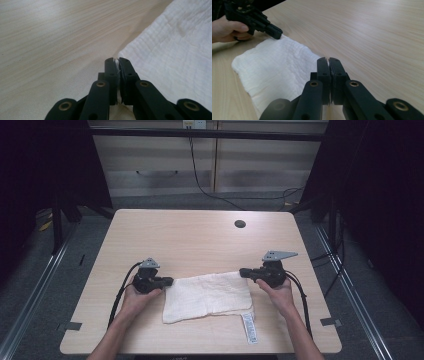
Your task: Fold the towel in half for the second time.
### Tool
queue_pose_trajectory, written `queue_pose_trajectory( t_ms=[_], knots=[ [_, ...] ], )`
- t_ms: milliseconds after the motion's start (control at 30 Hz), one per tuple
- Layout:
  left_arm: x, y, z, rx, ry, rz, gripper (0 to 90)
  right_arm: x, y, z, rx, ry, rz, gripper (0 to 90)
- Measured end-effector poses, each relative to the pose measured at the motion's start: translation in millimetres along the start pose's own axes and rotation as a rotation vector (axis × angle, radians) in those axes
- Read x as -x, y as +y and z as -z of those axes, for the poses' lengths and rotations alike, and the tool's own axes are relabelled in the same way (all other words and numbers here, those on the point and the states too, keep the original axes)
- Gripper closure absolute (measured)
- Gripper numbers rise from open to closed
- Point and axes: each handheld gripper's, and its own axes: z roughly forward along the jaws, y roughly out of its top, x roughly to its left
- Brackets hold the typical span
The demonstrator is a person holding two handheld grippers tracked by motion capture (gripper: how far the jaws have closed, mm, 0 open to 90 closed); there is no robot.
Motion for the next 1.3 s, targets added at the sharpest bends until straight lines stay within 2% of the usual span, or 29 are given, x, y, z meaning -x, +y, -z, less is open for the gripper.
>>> queue_pose_trajectory(
  t_ms=[167,333,567,933,1300],
  knots=[
    [1.5,0.0,0.6,-0.001,0.021,-0.002,86.0,-11.2,1.2,6.6,-0.001,0.033,0.026,87.6],
    [0.9,-0.5,0.8,0.005,0.027,0.001,86.0,-21.8,-5.7,11.6,-0.019,0.07,0.042,87.6],
    [2.1,0.1,2.6,0.015,0.03,0.007,86.0,-36.8,-19.9,16.5,-0.07,0.105,0.062,87.6],
    [7.0,4.1,3.9,0.041,0.025,0.001,86.0,-46.3,-41.9,14.8,-0.17,0.126,0.068,87.5],
    [8.0,5.5,5.7,0.055,0.026,0.004,86.0,-56.9,-51.8,5.6,-0.228,0.177,0.082,87.2]
  ],
)
